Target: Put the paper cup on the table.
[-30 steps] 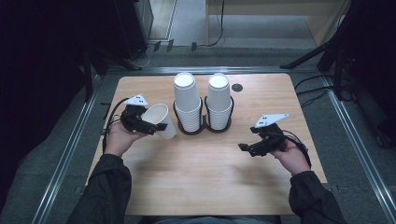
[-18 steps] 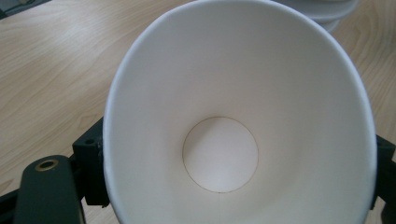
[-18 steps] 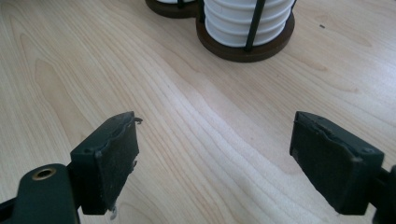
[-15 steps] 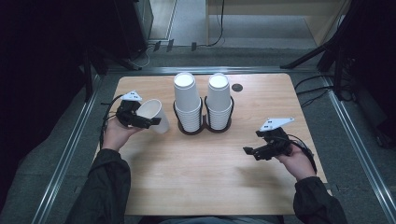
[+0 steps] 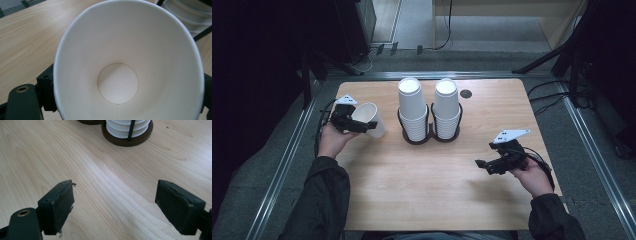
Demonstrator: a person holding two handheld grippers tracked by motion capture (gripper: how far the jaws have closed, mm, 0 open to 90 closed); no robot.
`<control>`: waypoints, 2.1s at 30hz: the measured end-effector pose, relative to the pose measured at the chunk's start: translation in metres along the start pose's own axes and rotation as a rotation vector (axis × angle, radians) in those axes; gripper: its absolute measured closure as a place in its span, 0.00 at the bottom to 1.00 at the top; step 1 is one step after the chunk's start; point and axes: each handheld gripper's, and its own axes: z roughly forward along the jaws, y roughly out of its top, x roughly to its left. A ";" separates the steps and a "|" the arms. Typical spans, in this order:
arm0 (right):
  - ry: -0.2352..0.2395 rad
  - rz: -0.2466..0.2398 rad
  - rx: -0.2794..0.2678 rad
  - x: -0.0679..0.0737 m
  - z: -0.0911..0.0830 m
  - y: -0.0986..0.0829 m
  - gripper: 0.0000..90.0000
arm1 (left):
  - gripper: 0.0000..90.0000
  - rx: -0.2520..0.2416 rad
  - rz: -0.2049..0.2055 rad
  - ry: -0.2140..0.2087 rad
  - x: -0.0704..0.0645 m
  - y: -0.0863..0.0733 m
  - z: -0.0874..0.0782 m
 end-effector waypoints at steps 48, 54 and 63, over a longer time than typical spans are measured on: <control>-0.009 -0.004 0.003 -0.001 0.000 0.000 0.17 | 0.00 0.068 -0.014 0.033 -0.004 0.008 0.001; -0.008 -0.004 -0.001 -0.002 -0.001 -0.001 0.17 | 0.00 0.046 -0.039 0.015 -0.003 0.011 -0.010; -0.002 -0.011 0.002 -0.002 0.001 0.001 0.17 | 0.00 0.019 -0.039 0.017 -0.009 0.016 -0.022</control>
